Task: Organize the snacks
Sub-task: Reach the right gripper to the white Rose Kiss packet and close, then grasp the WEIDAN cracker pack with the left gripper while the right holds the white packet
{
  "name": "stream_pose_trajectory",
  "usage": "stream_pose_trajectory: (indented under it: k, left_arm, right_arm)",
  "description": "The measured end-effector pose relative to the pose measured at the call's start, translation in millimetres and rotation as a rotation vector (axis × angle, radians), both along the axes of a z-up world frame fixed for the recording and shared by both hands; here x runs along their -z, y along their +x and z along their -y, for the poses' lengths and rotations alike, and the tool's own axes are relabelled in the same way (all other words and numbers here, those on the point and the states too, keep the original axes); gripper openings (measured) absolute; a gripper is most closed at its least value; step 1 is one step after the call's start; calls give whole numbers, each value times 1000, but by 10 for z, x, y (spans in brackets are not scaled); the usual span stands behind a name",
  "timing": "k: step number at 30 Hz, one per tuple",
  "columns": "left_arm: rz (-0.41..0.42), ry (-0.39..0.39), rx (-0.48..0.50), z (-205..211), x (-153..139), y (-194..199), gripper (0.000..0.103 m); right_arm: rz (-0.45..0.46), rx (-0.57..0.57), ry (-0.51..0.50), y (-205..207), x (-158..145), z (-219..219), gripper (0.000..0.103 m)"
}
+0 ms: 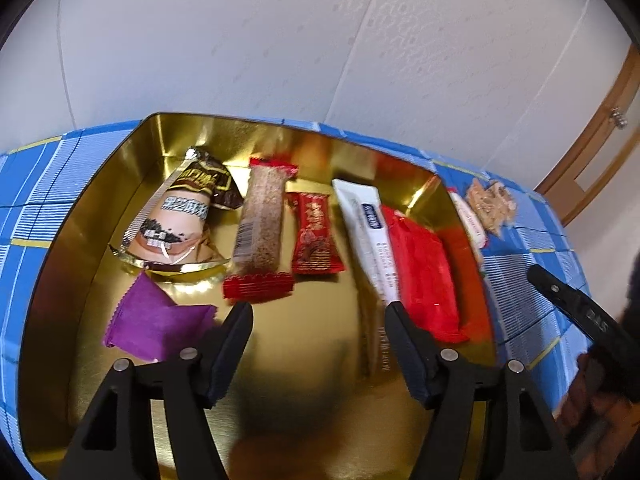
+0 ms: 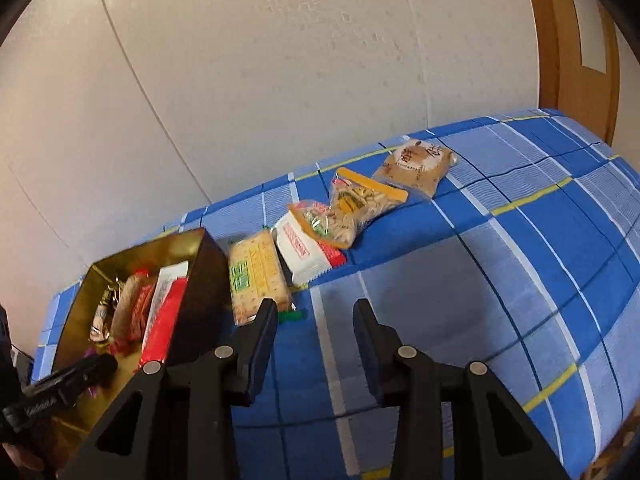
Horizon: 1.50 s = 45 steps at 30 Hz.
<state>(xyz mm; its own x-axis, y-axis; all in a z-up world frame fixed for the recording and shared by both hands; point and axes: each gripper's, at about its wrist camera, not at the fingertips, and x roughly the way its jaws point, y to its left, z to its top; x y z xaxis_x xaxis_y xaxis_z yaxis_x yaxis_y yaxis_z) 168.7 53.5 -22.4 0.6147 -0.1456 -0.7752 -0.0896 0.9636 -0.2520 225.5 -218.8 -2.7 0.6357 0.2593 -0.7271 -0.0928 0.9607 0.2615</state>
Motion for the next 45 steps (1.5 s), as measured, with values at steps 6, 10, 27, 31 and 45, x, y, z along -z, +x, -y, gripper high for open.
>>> stream_pose_trajectory:
  k: [6, 10, 27, 31, 45]
  left_arm:
    - [13, 14, 13, 57, -10, -13, 75]
    - [-1, 8, 0, 51, 16, 5, 75]
    - [-1, -1, 2, 30, 5, 20, 75]
    - [1, 16, 11, 68, 1, 9, 75]
    - [126, 57, 119, 411, -193, -236, 81]
  right_arm:
    - [19, -56, -34, 294, 44, -168, 50]
    - [25, -66, -111, 643, 8, -317, 50]
    - [-161, -310, -242, 1279, 417, -724, 50]
    - [-149, -363, -359, 919, 450, -616, 50]
    - [-212, -89, -194, -2, 335, 537, 50]
